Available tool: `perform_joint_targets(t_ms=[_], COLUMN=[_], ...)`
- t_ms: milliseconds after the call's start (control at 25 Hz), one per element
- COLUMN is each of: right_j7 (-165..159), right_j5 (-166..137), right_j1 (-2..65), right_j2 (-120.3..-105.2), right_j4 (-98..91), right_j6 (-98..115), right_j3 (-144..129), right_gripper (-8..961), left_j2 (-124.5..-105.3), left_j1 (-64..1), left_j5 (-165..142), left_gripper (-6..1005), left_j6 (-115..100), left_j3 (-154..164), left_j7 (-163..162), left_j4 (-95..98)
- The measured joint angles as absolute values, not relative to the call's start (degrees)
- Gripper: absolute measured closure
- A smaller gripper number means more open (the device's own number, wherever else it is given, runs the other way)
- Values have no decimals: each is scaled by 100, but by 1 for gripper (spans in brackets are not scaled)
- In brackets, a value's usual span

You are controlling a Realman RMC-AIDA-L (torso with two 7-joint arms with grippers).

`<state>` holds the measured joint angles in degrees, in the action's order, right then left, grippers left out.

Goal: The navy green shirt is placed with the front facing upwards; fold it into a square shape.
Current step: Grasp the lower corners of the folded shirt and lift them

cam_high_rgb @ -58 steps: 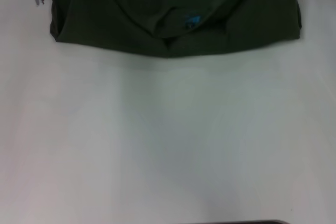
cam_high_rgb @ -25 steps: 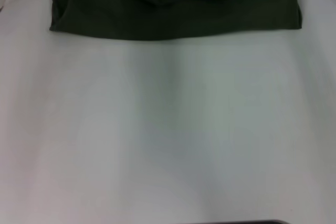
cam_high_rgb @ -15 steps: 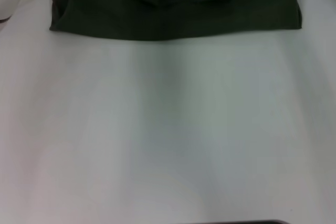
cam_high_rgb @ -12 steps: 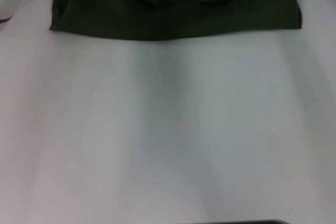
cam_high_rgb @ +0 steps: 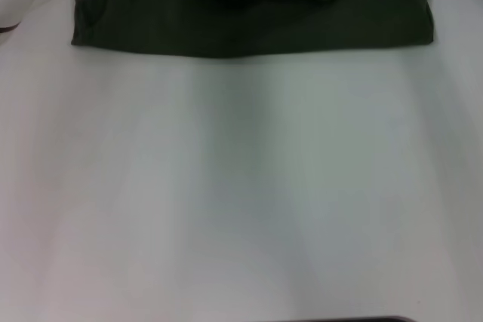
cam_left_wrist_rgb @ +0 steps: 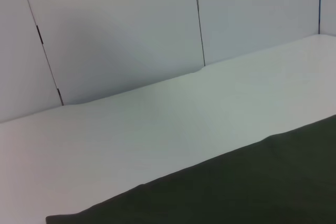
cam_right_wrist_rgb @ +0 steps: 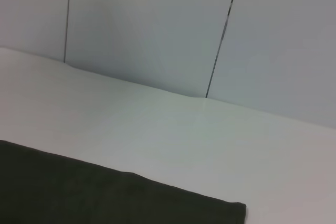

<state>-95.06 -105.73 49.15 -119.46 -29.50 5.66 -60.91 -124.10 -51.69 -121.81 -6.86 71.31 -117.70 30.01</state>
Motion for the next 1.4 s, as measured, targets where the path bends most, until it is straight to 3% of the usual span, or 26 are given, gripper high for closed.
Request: perform_joint_targets(t_ms=[320, 560, 640, 720, 800, 840, 880, 920, 960, 1080, 1120, 1160, 1200, 1400], right_j7=[-9453, -9479, -9668, -10175, -10849, -11096, -11327, -11447, -11546, -11774, -11832, -11862, -11858, -11793], right_j5=[-10573, -10561, -10543, -10547, -10563, -10567, -10566, -10569, -10568, -10568, -10569, -10569, -10568, -10606], right_j1=[4888, 4881, 4862, 4758, 4561, 4458, 4331, 4253, 4086, 3629, 3496, 3403, 3341, 3088], right_j2=[-11935, -11943, -11934, -11797, -11538, -11411, -11288, -11221, -11153, -11089, -11066, -11038, -11013, -10939], right_j4=[-3005, -3010, -3020, -3072, -3154, -3187, -3237, -3270, -3378, -3887, -4036, -4157, -4219, -4414], right_j6=[623, 679, 905, 1577, 2625, 3041, 3502, 3782, 4078, 4982, 5325, 5653, 5982, 7301], right_j3=[-6061, -6063, -5944, -5722, -5622, -5609, -5602, -5597, -5588, -5496, -5416, -5303, -5187, -4660], right_gripper=[318, 234, 230, 228, 227, 228, 229, 229, 230, 233, 233, 234, 234, 236], left_j2=[-12410, -12410, -12409, -12404, -12343, -12271, -12061, -12061, -11919, -11556, -11556, -11294, -11183, -10890], left_j1=[-5067, -5031, -4931, -4727, -4473, -4391, -4347, -4347, -4362, -4347, -4347, -4319, -4313, -4323], left_j5=[-12182, -12171, -12138, -12128, -12145, -12156, -12174, -12174, -12176, -12173, -12173, -12174, -12176, -12402], left_gripper=[335, 187, 188, 189, 191, 194, 196, 199, 202, 204, 205, 205, 205, 204], left_j6=[-615, -619, -714, -1079, -1875, -2386, -3243, -3243, -3696, -4691, -4691, -5392, -5674, -6273], left_j3=[7071, 7069, 7017, 6891, 6546, 6309, 5815, 5815, 5554, 5123, 5123, 4912, 4854, 4686], left_j7=[-11771, -11789, -11830, -11922, -12108, -12215, -12394, -12394, -12476, -12690, -12690, -12885, -12974, -13297], left_j4=[3080, 3112, 3270, 3638, 4192, 4371, 4458, 4458, 4406, 4287, 4287, 4198, 4143, 3888])
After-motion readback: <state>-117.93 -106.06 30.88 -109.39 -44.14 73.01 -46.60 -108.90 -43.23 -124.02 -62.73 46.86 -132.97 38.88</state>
